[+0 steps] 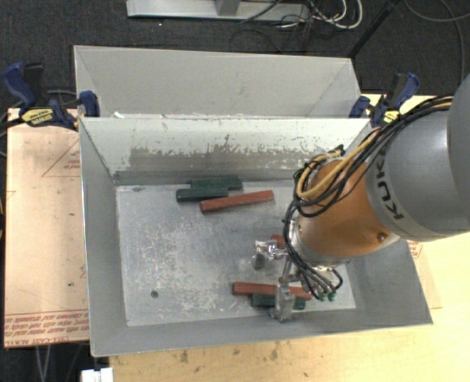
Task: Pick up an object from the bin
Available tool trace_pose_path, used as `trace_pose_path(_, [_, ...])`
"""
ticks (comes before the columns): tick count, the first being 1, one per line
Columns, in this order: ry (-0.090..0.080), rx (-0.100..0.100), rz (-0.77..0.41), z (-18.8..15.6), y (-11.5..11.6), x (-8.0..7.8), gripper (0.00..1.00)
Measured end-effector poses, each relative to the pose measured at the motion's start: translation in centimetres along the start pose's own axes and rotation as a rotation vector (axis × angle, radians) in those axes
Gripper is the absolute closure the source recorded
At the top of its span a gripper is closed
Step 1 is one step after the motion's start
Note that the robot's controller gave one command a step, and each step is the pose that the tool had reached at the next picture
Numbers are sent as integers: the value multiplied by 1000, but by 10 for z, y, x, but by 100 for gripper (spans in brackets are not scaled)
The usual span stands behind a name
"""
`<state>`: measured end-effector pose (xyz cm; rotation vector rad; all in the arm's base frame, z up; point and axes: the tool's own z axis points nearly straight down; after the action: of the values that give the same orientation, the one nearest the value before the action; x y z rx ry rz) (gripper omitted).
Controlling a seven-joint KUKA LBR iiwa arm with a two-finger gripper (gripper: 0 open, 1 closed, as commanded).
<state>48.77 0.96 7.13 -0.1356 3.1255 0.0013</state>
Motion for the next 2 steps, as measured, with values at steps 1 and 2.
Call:
trace_pose_path(1, [3, 1, 101, 0, 0, -2, 0])
trace_pose_path(2, [5, 0, 97, 0, 1, -4, 0])
